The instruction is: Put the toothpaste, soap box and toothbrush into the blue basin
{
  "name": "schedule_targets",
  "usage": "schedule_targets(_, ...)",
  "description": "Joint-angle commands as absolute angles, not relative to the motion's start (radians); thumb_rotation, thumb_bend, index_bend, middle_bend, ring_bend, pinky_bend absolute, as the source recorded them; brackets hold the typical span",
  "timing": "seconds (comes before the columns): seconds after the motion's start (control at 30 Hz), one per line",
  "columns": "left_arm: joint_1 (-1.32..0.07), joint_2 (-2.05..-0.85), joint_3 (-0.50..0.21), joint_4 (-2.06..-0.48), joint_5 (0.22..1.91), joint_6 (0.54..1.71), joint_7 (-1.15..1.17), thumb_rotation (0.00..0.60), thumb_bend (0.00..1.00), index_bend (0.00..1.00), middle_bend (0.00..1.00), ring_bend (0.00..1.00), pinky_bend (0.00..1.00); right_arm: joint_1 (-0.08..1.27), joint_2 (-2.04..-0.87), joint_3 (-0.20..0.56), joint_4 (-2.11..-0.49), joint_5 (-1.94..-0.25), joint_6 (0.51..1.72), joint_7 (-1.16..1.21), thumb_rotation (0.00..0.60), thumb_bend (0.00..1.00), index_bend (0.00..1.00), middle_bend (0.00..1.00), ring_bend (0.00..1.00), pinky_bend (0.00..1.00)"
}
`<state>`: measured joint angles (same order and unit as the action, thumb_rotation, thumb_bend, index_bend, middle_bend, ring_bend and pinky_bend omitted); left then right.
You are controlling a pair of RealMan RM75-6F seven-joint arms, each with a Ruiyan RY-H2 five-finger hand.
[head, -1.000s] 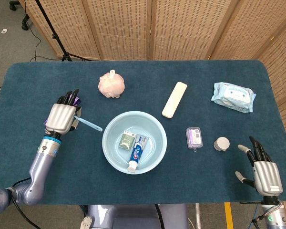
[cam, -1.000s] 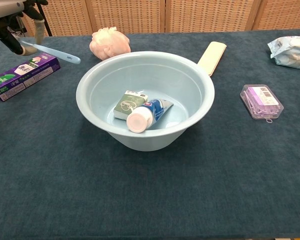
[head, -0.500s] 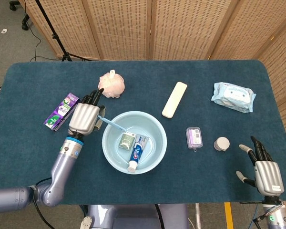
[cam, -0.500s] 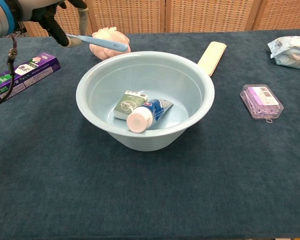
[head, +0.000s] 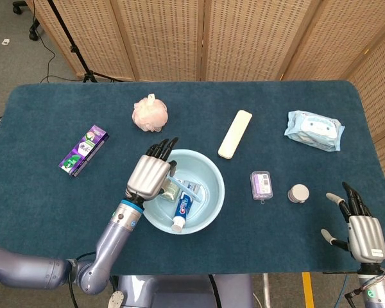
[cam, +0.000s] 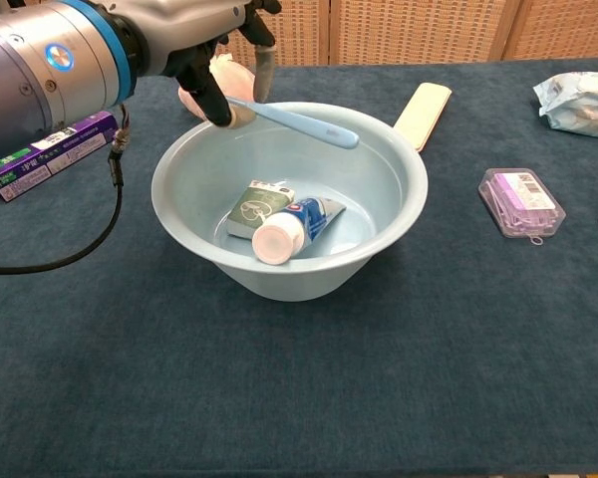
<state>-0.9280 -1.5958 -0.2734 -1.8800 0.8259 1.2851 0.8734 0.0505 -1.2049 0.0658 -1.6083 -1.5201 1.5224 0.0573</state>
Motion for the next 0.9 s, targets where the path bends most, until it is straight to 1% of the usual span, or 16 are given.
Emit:
schedule_targets(0.03, -0.932, -1.604, -0.266, -1.883, 0.822, 1.292, 0.879, 0.6, 0.35, 0.48, 0.0, 0.02, 0.17, 0.051, -1.205, 0.066, -1.609, -1.52, 1.521, 0.058, 0.6, 0.2, 0.21, 0.0, 0.0, 0.21)
schedule_targets(0.13, -0.932, -1.605, -0.263, -1.882, 0.819, 1.295, 0.877, 0.6, 0.32, 0.36, 0.0, 0.02, 0.17, 0.051, -1.205, 0.065, -1.61, -1.521, 1.521, 0.056, 0.6, 0.2, 0.21, 0.0, 0.0, 0.21)
schedule_targets(0.27, -0.928, -1.602, -0.26, -1.877, 0.823, 1.3, 0.868, 0.6, 0.28, 0.22, 0.0, 0.02, 0.17, 0.051, -1.206, 0.065, -1.61, -1.521, 1.52, 0.053, 0.6, 0.2, 0.21, 0.0, 0.0, 0.21)
schedule_targets(0.33, -0.922, -1.596, -0.26, -1.874, 0.821, 1.301, 0.857, 0.6, 0.27, 0.19, 0.0, 0.02, 0.17, 0.052, -1.208, 0.064, -1.61, -1.522, 1.519, 0.05, 0.6, 0.2, 0.21, 0.0, 0.0, 0.21)
schedule_targets(0.47, -0.91, -1.577, -0.256, -1.873, 0.834, 1.304, 0.834, 0.6, 0.27, 0.19, 0.0, 0.02, 0.16, 0.052, -1.209, 0.064, -1.61, -1.523, 1.52, 0.048, 0.6, 0.2, 0.21, 0.0, 0.0, 0.21)
schedule_targets(0.57, -0.888, -1.536, -0.247, -1.894, 0.847, 1.306, 0.81, 0.6, 0.27, 0.18, 0.0, 0.01, 0.15, 0.051, -1.208, 0.064, -1.61, -1.523, 1.521, 0.049, 0.6, 0.2, 0.21, 0.0, 0.0, 0.21)
schedule_targets(0.7, -0.832, -1.437, -0.227, -1.938, 0.895, 1.298, 0.721, 0.6, 0.27, 0.16, 0.0, 0.01, 0.13, 0.053, -1.21, 0.064, -1.608, -1.521, 1.518, 0.048, 0.6, 0.2, 0.21, 0.0, 0.0, 0.21)
schedule_targets(0.8, -0.788, -1.347, -0.201, -1.971, 0.908, 1.289, 0.678, 0.6, 0.26, 0.09, 0.0, 0.0, 0.07, 0.053, -1.211, 0.063, -1.61, -1.523, 1.518, 0.042, 0.6, 0.2, 0.21, 0.0, 0.0, 0.21)
schedule_targets(0.87, -0.764, -1.295, -0.184, -1.985, 0.91, 1.28, 0.66, 0.6, 0.21, 0.02, 0.0, 0.0, 0.02, 0.053, -1.212, 0.062, -1.611, -1.524, 1.519, 0.038, 0.6, 0.2, 0.21, 0.0, 0.0, 0.21)
schedule_targets(0.9, -0.754, -1.275, -0.176, -1.99, 0.918, 1.277, 0.649, 0.6, 0.19, 0.01, 0.0, 0.0, 0.01, 0.052, -1.213, 0.062, -1.612, -1.525, 1.519, 0.037, 0.6, 0.2, 0.21, 0.0, 0.0, 0.21)
